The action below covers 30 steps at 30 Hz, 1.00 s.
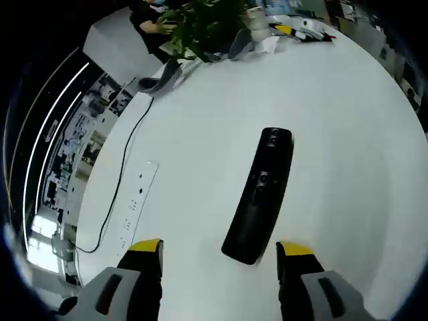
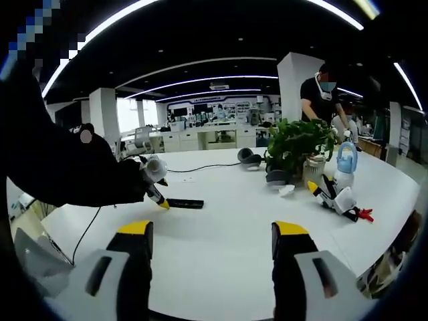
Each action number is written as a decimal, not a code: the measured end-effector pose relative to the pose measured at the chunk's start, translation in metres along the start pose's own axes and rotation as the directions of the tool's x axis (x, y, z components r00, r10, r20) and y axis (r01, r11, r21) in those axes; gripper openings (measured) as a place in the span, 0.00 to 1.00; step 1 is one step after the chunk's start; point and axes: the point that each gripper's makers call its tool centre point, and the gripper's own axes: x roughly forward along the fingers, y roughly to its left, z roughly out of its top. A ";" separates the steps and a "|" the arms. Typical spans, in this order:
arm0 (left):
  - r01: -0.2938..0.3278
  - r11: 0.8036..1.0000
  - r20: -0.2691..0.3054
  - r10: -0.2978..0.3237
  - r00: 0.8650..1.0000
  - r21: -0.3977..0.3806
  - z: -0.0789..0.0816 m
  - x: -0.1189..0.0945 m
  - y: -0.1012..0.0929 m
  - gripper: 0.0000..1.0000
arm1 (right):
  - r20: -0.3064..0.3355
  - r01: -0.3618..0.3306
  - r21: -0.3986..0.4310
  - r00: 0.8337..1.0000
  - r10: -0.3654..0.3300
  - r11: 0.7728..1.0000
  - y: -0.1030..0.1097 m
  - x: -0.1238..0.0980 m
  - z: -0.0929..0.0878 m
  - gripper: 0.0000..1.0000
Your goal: Press the specified remote control buttons in sequence, fully releasing each button before pressing the next.
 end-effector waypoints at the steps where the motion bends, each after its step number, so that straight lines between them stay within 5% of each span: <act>1: 0.023 0.998 -0.008 -0.024 1.000 -0.053 -0.007 -0.002 -0.004 0.91 | 0.005 -0.001 0.001 1.000 0.001 1.000 0.000 0.000 0.001 0.75; 6: 0.013 0.995 -0.003 -0.013 1.000 -0.101 -0.024 -0.014 -0.016 1.00 | 0.031 0.000 0.018 1.000 -0.001 1.000 -0.002 -0.003 0.005 0.75; 8: 0.012 0.991 0.042 -0.007 0.999 -0.134 -0.025 -0.023 -0.028 1.00 | 0.034 0.000 0.018 0.999 -0.001 1.000 -0.002 -0.003 0.005 0.76; 18: 0.070 0.919 0.232 0.024 0.972 -0.388 -0.026 -0.074 -0.065 1.00 | 0.072 0.023 0.020 0.997 -0.024 1.000 -0.006 -0.005 0.011 0.86; 24: 0.050 0.909 0.274 0.071 0.959 -0.413 -0.037 -0.110 -0.080 1.00 | 0.091 0.026 0.025 0.995 -0.028 0.999 -0.006 -0.005 0.014 1.00; 30: 0.068 0.881 0.315 0.094 0.945 -0.468 -0.045 -0.145 -0.098 1.00 | 0.089 0.009 0.027 0.996 -0.011 1.000 -0.003 -0.005 0.014 1.00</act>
